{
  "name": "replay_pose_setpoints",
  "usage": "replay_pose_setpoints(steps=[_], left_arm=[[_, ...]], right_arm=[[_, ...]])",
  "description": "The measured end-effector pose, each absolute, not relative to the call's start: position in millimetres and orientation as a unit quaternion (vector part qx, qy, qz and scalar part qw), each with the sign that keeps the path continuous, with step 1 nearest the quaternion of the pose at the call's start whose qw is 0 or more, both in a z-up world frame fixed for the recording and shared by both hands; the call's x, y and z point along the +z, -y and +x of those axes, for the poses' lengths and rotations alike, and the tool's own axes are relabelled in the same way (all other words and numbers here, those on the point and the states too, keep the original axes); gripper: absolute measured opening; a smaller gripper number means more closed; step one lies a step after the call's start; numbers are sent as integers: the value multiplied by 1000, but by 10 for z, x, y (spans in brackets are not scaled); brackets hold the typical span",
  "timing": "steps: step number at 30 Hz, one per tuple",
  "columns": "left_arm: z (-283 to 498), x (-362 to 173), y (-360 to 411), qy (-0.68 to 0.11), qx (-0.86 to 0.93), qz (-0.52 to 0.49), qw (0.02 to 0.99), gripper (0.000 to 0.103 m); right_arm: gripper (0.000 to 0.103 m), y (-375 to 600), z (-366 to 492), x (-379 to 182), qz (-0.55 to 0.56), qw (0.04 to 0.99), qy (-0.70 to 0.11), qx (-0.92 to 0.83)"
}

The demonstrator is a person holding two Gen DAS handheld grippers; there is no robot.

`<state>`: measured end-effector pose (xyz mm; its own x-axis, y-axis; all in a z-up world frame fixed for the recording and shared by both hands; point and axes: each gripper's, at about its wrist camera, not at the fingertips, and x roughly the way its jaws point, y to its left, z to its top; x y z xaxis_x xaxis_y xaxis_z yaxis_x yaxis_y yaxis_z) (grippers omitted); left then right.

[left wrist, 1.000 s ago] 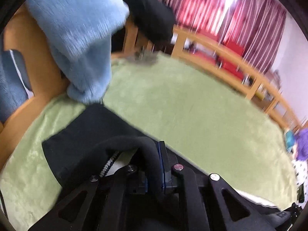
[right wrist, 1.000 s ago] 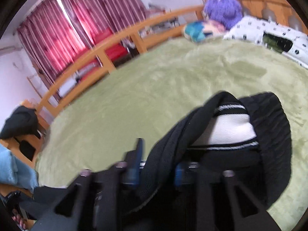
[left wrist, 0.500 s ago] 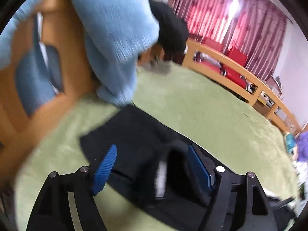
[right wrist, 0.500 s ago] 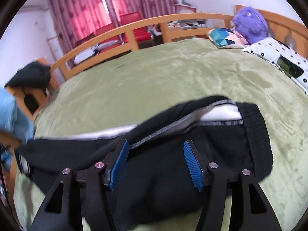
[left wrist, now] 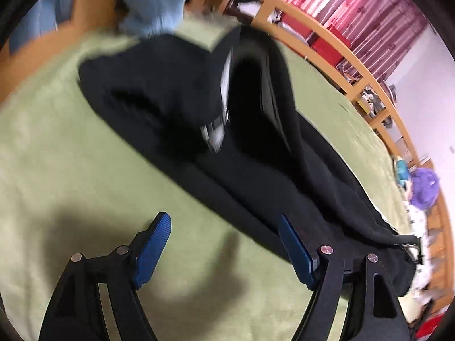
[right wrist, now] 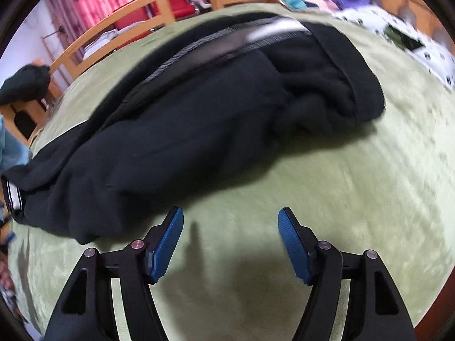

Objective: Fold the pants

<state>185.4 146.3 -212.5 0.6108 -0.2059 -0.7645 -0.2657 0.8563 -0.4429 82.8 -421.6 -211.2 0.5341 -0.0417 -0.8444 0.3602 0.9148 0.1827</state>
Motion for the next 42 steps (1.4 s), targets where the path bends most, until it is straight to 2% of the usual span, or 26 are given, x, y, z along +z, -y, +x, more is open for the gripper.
replay_pose_setpoints(steps=[4, 9, 13, 19, 26, 27, 30, 32, 33, 34, 36, 37, 40, 42], left_arm=[[1954, -2357, -1449, -440, 10, -313, 842, 76], [2093, -2426, -1459, -417, 14, -349, 839, 76], [2231, -2467, -1446, -411, 19, -362, 836, 76], [2358, -2441, -1356, -396, 30, -377, 837, 75], [2405, -2471, -1309, -396, 54, -366, 840, 51], [2402, -2470, -1304, -396, 54, -367, 840, 51], [2374, -2473, -1343, -392, 52, -377, 838, 44], [2359, -2484, -1368, -397, 55, -375, 836, 31], [2338, -2481, -1385, -398, 58, -372, 837, 26], [2319, -2476, -1405, -397, 58, -370, 838, 20], [2256, -2448, -1445, -394, 49, -371, 839, 13], [2194, -2389, -1455, -387, 45, -367, 845, 11], [2028, -2214, -1425, -379, 39, -343, 859, 10], [1897, -2102, -1413, -375, 30, -342, 861, 9]], right_arm=[[69, 4487, 816, -2114, 215, 859, -447, -126], [74, 4835, 942, -2185, 285, 850, -426, -119], [80, 4907, 1055, -2232, 298, 854, -413, -108], [79, 4950, 1212, -2192, 320, 864, -380, -77], [79, 4992, 1190, -2173, 351, 861, -364, -49], [80, 4986, 1220, -2208, 354, 859, -367, -53], [89, 5001, 1350, -2361, 373, 847, -374, -61], [89, 4916, 1459, -2340, 351, 858, -366, -82], [78, 4867, 1515, -2331, 338, 862, -367, -89], [57, 4825, 1557, -2319, 326, 868, -363, -91], [39, 4755, 1627, -2308, 315, 871, -364, -100], [27, 4741, 1631, -2280, 310, 874, -361, -103], [17, 4761, 1590, -2153, 316, 881, -336, -108], [15, 4803, 1502, -2055, 321, 884, -322, -112]])
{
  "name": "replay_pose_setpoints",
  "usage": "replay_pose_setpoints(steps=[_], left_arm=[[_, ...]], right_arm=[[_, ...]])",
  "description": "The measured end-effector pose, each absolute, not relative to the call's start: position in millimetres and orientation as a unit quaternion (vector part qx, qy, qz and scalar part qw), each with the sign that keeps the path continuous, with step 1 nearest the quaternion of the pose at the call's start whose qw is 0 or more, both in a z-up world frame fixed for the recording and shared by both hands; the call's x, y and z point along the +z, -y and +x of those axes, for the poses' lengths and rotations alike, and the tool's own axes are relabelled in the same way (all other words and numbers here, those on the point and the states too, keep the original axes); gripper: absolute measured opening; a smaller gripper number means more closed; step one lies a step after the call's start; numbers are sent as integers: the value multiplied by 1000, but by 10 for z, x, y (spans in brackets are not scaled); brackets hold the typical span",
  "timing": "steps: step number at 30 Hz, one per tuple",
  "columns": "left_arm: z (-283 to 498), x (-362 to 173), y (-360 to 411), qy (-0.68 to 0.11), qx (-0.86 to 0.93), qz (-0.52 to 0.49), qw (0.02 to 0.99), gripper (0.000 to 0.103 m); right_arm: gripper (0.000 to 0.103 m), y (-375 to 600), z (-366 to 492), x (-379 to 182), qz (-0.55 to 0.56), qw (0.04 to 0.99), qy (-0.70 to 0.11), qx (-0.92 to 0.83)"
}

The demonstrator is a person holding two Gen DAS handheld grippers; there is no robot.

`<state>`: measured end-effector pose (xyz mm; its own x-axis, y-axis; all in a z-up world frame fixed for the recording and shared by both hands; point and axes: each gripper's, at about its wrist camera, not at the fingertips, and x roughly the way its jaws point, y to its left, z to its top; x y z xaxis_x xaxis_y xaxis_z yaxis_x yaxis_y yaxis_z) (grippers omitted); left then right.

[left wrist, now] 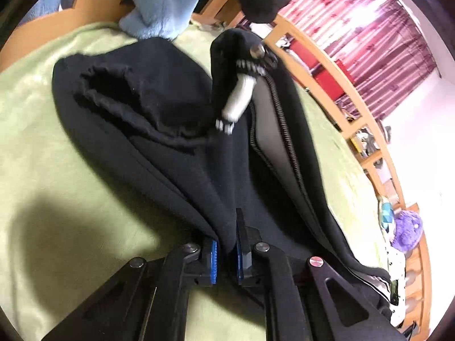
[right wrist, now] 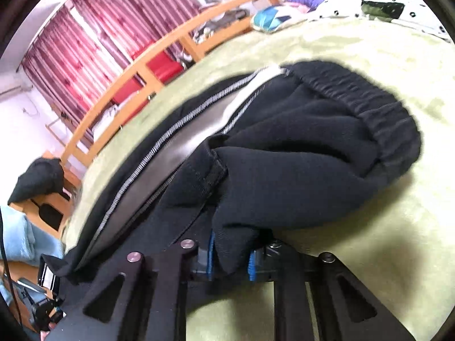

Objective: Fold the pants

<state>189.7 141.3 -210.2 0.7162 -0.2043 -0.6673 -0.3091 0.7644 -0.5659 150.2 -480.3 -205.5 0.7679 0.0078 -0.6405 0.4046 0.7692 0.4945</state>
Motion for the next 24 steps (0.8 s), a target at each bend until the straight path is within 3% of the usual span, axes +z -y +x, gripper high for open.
replay_pose_setpoints(steps=[8, 16, 21, 24], left_arm=[[1064, -1938, -1162, -388, -1, -341, 856, 9], [394, -2074, -785, -432, -34, -315, 844, 10], [420, -2250, -929, -483, -35, -318, 815, 18], [254, -2178, -1089, -477, -43, -323, 816, 29]], right_arm=[[14, 5056, 926, -1688, 310, 888, -318, -120], [14, 5616, -166, -1581, 284, 886, -340, -136], [23, 5667, -192, -1827, 269, 862, -409, -129], [38, 5538, -256, -1777, 235, 863, -425, -141]])
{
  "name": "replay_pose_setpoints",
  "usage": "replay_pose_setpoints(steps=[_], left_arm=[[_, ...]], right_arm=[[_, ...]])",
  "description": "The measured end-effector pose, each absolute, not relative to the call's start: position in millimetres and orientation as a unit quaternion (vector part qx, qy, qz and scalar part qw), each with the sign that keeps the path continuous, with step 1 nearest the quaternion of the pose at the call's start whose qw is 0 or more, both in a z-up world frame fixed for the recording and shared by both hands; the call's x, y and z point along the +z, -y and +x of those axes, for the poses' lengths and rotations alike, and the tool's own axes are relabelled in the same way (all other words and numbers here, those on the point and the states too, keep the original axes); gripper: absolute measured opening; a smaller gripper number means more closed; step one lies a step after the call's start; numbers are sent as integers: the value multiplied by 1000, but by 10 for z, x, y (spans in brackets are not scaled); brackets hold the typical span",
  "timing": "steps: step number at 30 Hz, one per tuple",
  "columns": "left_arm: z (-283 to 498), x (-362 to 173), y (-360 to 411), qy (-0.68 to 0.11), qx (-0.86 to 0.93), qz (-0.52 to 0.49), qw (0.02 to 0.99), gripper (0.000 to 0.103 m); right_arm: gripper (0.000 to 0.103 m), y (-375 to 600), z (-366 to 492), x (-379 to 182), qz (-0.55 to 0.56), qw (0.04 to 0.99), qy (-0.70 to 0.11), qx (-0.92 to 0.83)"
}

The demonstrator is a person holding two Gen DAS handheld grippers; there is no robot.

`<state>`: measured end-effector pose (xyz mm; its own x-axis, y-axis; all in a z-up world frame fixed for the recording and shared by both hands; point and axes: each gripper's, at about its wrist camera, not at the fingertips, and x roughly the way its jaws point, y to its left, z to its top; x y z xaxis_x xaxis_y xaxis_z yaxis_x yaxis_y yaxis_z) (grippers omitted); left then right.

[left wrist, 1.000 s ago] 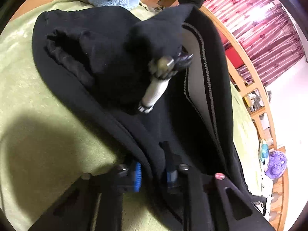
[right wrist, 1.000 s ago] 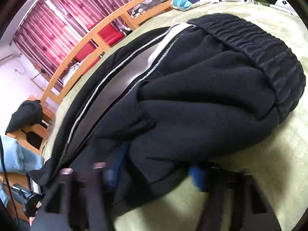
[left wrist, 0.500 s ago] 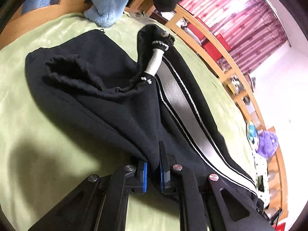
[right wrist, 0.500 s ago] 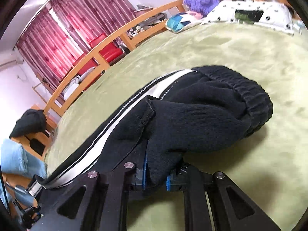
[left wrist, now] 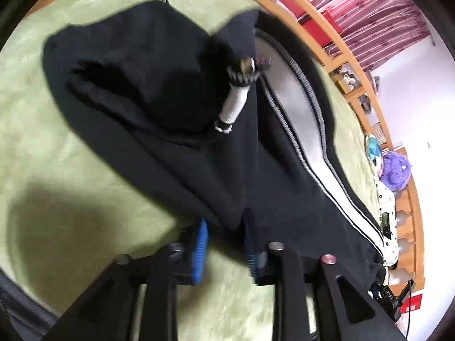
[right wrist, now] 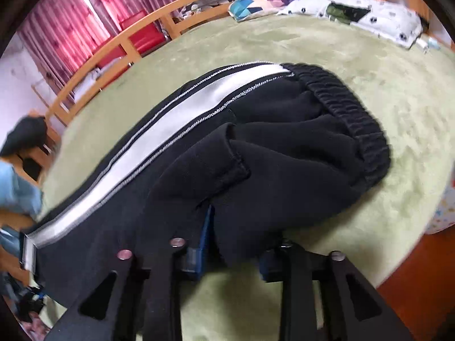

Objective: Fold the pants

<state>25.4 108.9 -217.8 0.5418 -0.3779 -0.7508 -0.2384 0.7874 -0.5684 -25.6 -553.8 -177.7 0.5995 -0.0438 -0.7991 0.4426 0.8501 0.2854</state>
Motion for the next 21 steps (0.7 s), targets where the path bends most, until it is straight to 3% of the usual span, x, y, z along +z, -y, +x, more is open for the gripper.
replay_pose_setpoints(steps=[4, 11, 18, 19, 20, 21], left_arm=[[-14, -1966, -1164, -443, -45, -267, 855, 47], [176, -1699, -1326, -384, -38, -204, 900, 48], [764, -1794, -1221, -380, -37, -211, 900, 50], [840, -1778, -1215, -376, -27, -206, 903, 48], [904, -1757, -1170, -370, -13, -202, 907, 22], [929, -1681, -1236, -353, 1, -206, 913, 15]], right_arm=[[43, 5379, -513, -1563, 211, 870, -416, -158], [49, 4924, -743, -1185, 213, 894, -364, -154], [49, 4453, -613, -1133, 179, 894, -388, -137], [49, 4422, -613, -1152, 178, 892, -392, -137], [49, 4392, -614, -1172, 177, 891, -395, -137], [49, 4361, -602, -1196, 173, 888, -401, -141]])
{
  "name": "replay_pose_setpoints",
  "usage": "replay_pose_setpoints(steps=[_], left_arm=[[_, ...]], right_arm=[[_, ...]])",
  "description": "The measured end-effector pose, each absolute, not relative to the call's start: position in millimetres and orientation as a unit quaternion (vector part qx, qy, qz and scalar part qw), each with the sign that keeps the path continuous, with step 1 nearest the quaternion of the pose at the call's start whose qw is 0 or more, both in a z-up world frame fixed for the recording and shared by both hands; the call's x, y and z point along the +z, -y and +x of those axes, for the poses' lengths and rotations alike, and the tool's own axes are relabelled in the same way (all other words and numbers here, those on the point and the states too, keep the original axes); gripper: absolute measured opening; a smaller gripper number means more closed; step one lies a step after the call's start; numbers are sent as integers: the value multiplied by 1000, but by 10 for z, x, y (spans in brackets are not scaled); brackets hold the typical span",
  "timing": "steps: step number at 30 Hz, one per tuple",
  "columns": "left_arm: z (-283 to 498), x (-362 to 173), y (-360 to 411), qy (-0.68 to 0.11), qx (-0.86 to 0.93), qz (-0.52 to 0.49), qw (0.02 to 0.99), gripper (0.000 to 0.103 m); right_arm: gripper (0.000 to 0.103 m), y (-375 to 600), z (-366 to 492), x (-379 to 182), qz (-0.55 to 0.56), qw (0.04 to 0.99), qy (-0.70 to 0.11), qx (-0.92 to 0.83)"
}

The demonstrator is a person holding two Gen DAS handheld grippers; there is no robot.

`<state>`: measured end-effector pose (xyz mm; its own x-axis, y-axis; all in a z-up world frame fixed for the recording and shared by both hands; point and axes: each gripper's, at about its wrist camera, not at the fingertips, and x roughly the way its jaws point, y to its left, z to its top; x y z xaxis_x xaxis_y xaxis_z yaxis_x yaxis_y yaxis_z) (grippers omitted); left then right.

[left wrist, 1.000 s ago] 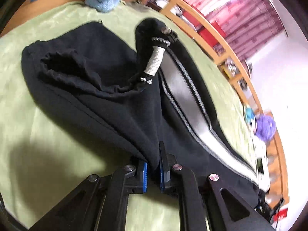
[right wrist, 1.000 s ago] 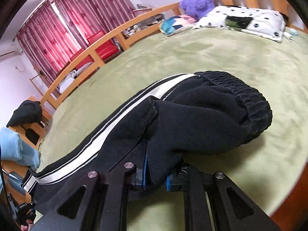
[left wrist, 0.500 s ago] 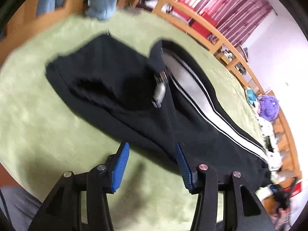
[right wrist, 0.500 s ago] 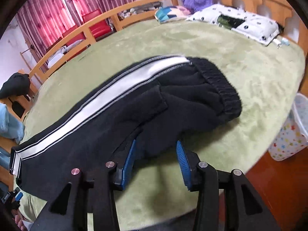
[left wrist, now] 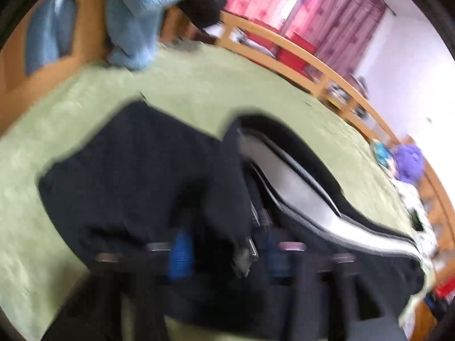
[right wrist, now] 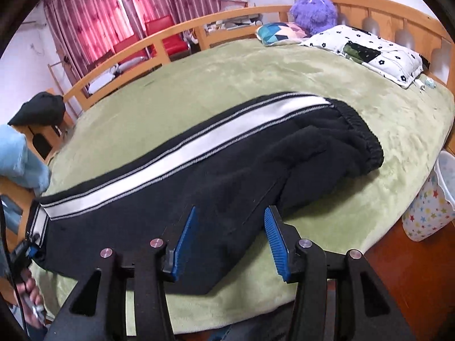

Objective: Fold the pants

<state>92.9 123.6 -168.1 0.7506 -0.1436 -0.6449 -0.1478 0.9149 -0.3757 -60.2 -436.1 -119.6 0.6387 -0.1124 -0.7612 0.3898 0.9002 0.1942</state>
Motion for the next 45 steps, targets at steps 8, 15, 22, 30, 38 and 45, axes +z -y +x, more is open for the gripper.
replay_pose_setpoints(steps=[8, 15, 22, 30, 38, 45], left_arm=[[1431, -1018, -1994, -307, 16, -239, 921, 15], [2124, -1216, -1903, -382, 42, -165, 908, 22], [1971, -1191, -2155, -385, 74, -170, 904, 63], [1353, -1111, -2234, -399, 44, -163, 901, 63], [763, -1954, -2290, -430, 28, -258, 865, 59], [813, -2155, -2412, -415, 45, -272, 867, 58]], right_arm=[[49, 4158, -430, -1196, 141, 892, -403, -152], [49, 3977, -140, -1353, 131, 887, -421, -140], [49, 3830, -27, -1427, 125, 884, -431, -127], [49, 3639, -83, -1400, 137, 888, -426, -103], [49, 3436, -312, -1425, 133, 890, -429, -84], [49, 3435, -512, -1453, 122, 891, -428, -94]])
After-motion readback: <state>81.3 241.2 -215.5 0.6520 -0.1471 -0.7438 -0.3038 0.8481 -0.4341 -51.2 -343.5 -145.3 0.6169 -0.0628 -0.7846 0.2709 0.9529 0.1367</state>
